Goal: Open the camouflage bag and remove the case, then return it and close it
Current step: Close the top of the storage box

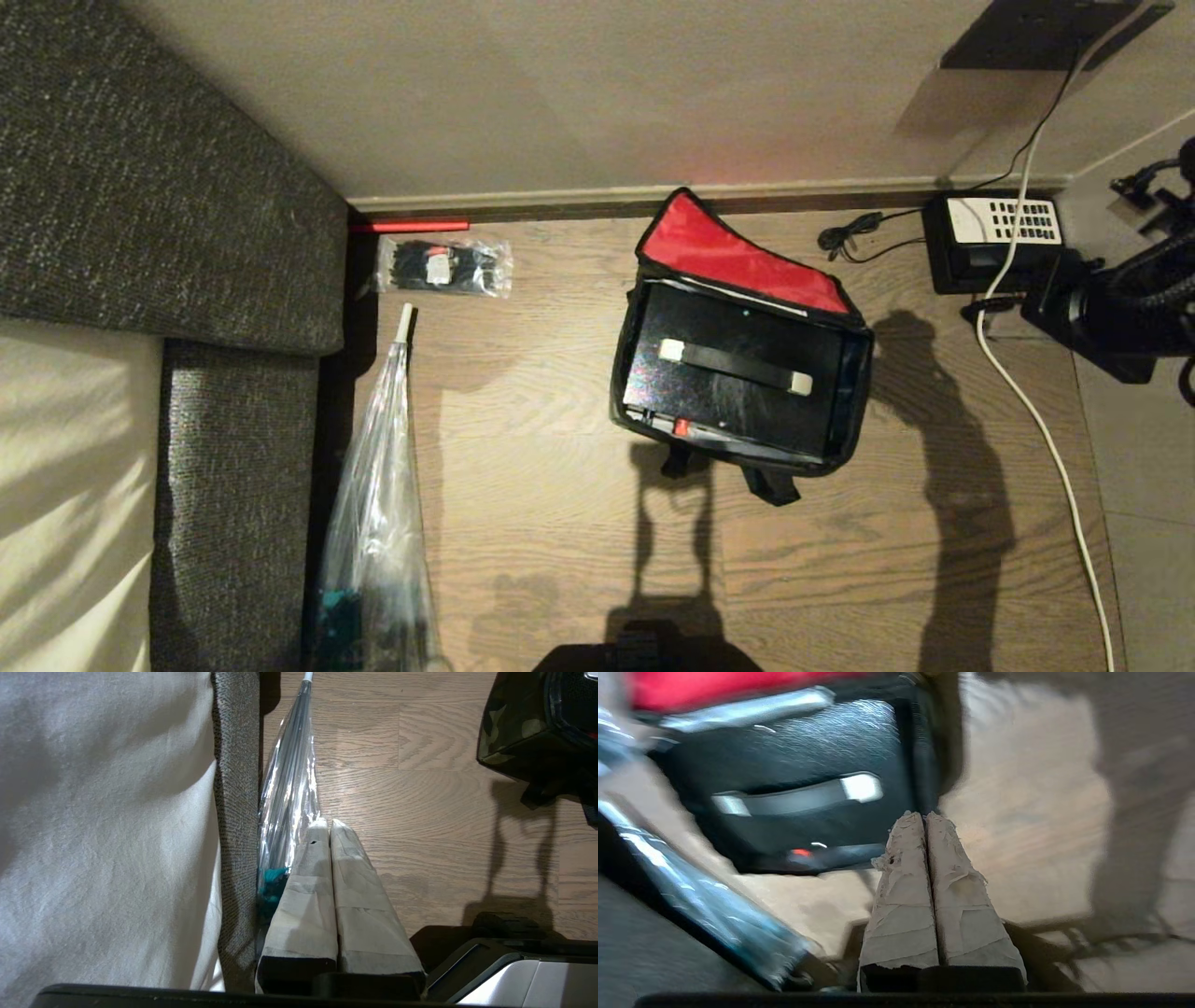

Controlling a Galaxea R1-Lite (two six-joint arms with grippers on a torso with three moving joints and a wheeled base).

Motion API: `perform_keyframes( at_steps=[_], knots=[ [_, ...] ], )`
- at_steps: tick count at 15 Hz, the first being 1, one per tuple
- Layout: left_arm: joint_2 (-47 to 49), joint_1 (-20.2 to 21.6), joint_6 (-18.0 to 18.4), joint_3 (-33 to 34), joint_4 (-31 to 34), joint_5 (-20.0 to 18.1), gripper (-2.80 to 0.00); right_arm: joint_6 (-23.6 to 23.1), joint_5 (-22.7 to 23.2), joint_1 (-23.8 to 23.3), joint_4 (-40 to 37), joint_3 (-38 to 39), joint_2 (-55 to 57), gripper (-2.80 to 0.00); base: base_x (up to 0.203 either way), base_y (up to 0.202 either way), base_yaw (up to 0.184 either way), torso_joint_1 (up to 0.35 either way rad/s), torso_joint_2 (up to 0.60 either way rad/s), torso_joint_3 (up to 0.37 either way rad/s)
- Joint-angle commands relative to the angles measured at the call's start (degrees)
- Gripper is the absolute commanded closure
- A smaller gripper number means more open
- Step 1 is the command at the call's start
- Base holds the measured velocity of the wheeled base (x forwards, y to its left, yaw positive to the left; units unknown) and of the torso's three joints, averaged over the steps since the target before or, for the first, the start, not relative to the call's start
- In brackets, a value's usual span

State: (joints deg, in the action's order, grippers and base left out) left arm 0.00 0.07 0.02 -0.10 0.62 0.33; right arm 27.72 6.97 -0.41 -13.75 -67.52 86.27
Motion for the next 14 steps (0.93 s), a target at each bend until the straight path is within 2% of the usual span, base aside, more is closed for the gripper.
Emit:
perform_keyframes(
  at_steps=[1,3,4,6,12,13,14],
  knots=[
    [-0.1,0.0,0.0,0.0,0.0,0.0,0.00,-7.5,0.5,-1.3,-0.1,-1.0,5.0,0.00,0.000,0.000,0.000,0.000,0.00,0.000],
    [-0.1,0.0,0.0,0.0,0.0,0.0,0.00,-16.4,0.5,-2.0,-1.2,-0.7,6.2,0.00,0.000,0.000,0.000,0.000,0.00,0.000],
    [0.0,0.0,0.0,0.0,0.0,0.0,0.00,-18.9,1.7,-3.1,-2.4,-0.7,6.7,0.00,0.000,0.000,0.000,0.000,0.00,0.000],
    [-0.1,0.0,0.0,0.0,0.0,0.0,0.00,-19.7,3.4,-3.6,-2.5,-1.2,7.1,0.00,0.000,0.000,0.000,0.000,0.00,0.000],
    [0.0,0.0,0.0,0.0,0.0,0.0,0.00,-22.3,2.4,-3.6,-1.3,-0.8,8.5,0.00,0.000,0.000,0.000,0.000,0.00,0.000],
    [0.0,0.0,0.0,0.0,0.0,0.0,0.00,-21.0,2.4,-3.6,-1.0,-0.6,9.7,0.00,0.000,0.000,0.000,0.000,0.00,0.000],
    [-0.1,0.0,0.0,0.0,0.0,0.0,0.00,-17.1,3.1,-3.6,-0.5,-0.1,10.5,0.00,0.000,0.000,0.000,0.000,0.00,0.000]
  ],
)
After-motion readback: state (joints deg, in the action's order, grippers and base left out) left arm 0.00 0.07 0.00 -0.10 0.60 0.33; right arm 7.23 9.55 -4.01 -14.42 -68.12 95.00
